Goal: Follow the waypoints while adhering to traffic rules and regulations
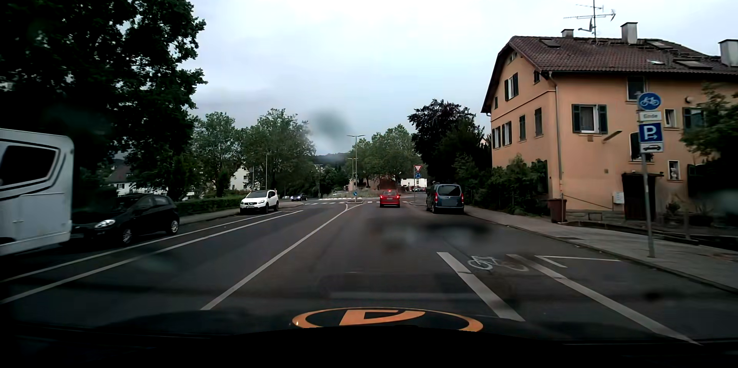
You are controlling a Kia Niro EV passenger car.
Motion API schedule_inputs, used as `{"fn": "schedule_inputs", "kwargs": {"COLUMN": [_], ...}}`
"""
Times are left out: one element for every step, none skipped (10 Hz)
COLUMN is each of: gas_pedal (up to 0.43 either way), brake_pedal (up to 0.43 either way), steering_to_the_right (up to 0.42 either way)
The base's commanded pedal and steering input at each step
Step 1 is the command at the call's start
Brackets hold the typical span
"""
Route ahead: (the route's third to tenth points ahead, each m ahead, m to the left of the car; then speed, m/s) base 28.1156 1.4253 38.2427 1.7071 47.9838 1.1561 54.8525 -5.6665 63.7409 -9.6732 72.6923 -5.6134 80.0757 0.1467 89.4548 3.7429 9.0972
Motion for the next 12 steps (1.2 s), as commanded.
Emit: {"fn": "schedule_inputs", "kwargs": {"gas_pedal": [0.000,0.000,0.000,0.000,0.000,0.000,0.000,0.000,0.000,0.000,0.000,0.000], "brake_pedal": [0.000,0.000,0.000,0.000,0.000,0.000,0.000,0.000,0.000,0.000,0.000,0.000], "steering_to_the_right": [0.005,0.005,0.004,0.004,0.005,0.005,0.008,0.009,0.008,0.008,0.008,0.008]}}
